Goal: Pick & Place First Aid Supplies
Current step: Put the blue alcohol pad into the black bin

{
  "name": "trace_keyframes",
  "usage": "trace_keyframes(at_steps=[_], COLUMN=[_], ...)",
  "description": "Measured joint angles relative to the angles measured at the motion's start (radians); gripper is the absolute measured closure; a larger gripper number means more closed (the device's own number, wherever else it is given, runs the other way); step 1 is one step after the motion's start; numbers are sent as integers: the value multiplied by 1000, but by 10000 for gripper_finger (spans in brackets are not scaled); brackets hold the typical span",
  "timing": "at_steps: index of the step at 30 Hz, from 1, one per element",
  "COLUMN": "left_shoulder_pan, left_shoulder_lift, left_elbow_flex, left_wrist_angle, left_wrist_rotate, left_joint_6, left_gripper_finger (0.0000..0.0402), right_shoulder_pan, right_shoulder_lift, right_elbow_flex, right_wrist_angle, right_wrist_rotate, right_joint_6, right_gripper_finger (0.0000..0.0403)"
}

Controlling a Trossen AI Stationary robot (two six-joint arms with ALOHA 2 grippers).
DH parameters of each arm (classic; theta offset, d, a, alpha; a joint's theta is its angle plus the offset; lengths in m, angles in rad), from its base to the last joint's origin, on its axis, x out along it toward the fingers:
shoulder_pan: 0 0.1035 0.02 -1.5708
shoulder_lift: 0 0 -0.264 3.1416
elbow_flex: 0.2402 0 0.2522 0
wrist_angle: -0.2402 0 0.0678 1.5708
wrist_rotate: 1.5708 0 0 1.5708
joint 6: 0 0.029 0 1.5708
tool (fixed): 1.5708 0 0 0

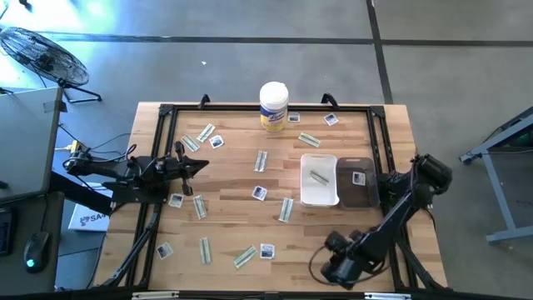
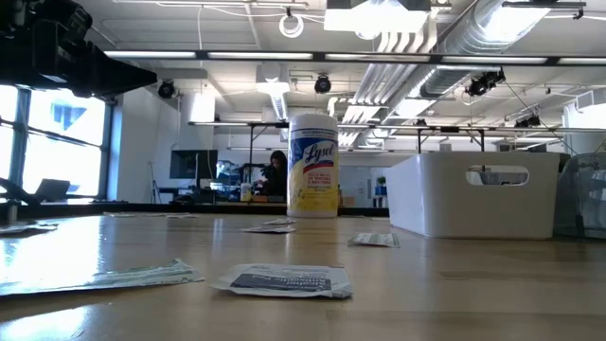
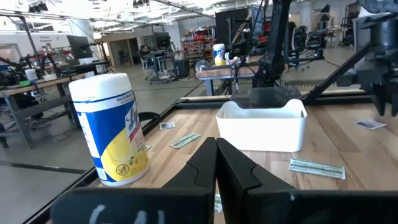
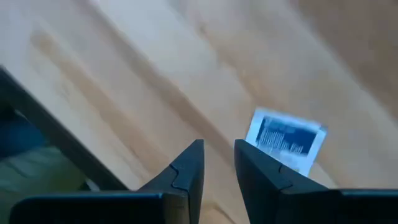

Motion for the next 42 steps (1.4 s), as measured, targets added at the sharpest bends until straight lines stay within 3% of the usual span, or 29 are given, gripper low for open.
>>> trace_keyframes(at_steps=[10, 21, 29, 36, 42], left_shoulder_pan=[0, 0, 0, 0, 0], left_shoulder_lift=[0, 0, 0, 0, 0], left_elbow_flex=[0, 0, 0, 0, 0], left_wrist_angle=[0, 0, 0, 0, 0], left_wrist_rotate=[0, 0, 0, 0, 0], left_joint_6=[0, 0, 0, 0, 0], left_gripper_finger=[401, 401, 401, 401, 401], right_shoulder_pan=[87, 104, 102, 108, 114], right_shoulder_lift=[111, 114, 114, 114, 114], right_elbow_flex=[3, 82, 28, 28, 28], right_wrist_angle=[37, -97, -26, -37, -48], right_wrist_rotate=[-22, 69, 118, 73, 126], right_joint_6=[-39, -267, -292, -304, -323], right_gripper_finger=[320, 320, 320, 320, 320])
